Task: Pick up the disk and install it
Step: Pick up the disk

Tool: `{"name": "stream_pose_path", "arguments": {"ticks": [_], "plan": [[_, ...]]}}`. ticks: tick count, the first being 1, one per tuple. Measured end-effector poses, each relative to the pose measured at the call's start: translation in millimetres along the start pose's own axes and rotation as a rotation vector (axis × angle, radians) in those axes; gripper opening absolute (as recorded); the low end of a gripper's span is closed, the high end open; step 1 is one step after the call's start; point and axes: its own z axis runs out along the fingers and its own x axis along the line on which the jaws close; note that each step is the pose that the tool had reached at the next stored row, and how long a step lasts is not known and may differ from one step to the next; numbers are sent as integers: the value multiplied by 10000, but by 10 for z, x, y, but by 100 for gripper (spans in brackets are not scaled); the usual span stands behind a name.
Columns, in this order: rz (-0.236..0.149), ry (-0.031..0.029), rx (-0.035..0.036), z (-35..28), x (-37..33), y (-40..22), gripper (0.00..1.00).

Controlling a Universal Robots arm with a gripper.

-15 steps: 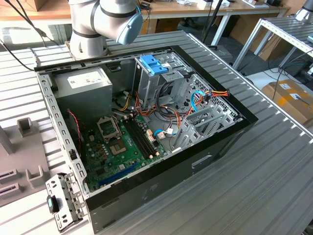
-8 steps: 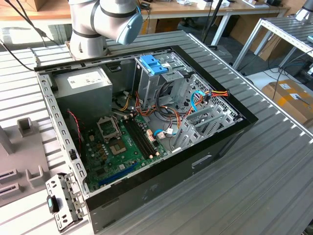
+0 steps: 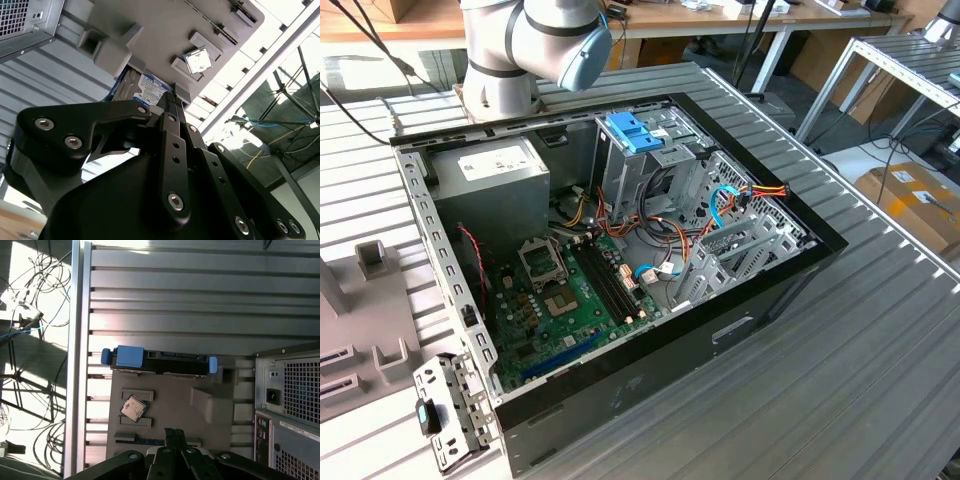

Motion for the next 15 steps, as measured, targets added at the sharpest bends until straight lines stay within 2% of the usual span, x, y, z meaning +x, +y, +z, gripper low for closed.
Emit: {"name": "stream_pose_path", "arguments": {"ticks": [15], "plan": [[-348, 16, -9, 0, 0, 0, 11]]}}
